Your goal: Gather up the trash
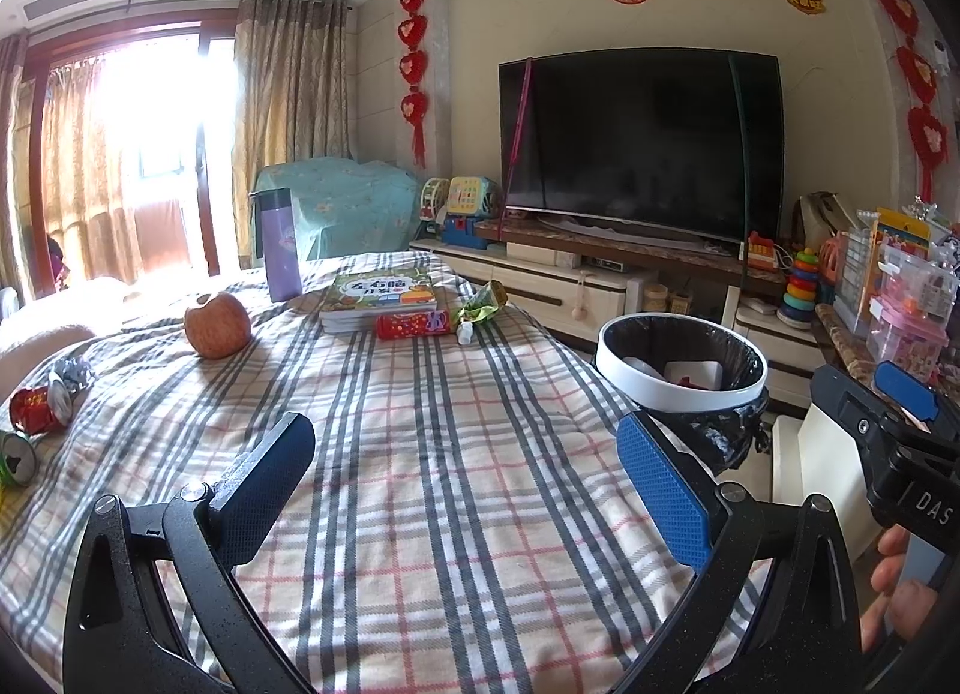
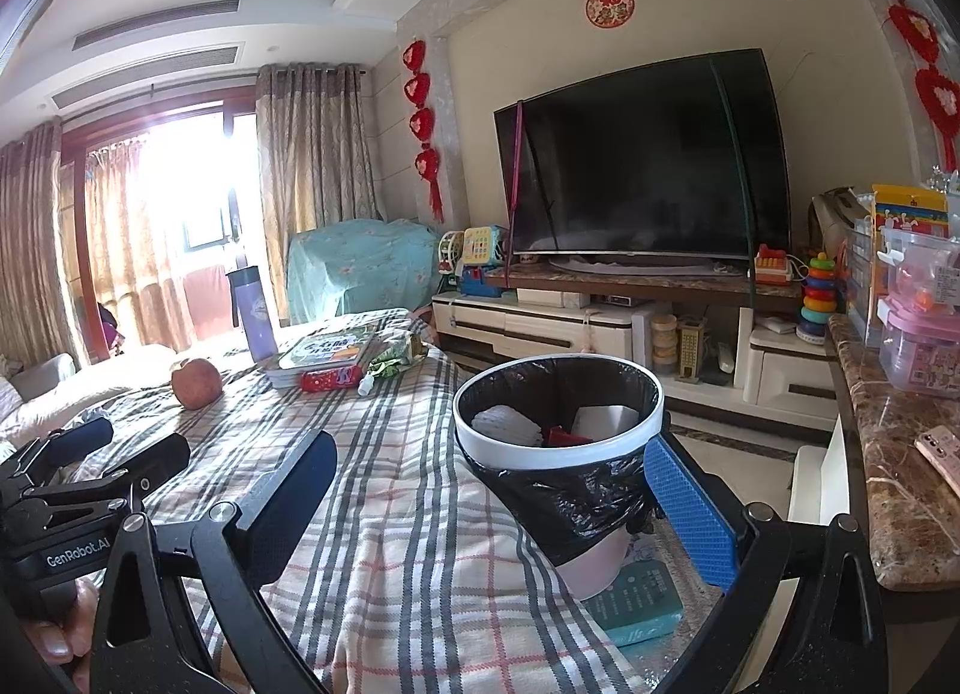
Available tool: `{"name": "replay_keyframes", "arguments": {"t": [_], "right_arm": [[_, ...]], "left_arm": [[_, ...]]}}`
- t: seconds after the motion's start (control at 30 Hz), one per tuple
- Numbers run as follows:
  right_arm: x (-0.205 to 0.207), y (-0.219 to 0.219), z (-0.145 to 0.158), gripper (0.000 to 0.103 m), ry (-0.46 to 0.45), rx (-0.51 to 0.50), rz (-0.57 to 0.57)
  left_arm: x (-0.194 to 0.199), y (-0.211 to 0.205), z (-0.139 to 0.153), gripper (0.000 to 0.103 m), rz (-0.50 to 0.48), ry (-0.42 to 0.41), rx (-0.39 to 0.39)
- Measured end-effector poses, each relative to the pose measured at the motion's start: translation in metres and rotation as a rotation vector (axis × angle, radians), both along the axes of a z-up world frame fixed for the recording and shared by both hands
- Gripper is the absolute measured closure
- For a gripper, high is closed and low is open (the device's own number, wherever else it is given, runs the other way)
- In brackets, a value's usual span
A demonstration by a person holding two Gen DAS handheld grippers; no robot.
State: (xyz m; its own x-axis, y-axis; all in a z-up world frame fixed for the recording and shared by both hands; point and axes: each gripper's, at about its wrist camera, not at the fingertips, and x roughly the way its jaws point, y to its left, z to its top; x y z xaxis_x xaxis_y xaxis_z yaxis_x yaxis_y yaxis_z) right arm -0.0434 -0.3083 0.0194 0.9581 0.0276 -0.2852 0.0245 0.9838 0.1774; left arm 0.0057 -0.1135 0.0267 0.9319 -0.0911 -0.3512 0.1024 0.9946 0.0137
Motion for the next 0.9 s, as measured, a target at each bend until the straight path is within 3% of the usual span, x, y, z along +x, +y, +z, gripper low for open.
{"name": "replay_keyframes", "arguments": {"t": [0.9], "right_arm": [[0.0055,0.0025,-0.0034,0.0,0.02,0.01,0.021]], "left_arm": [[0.0071,0.0013,-0.0053,0.0,-0.009,0.022,-0.014]]}}
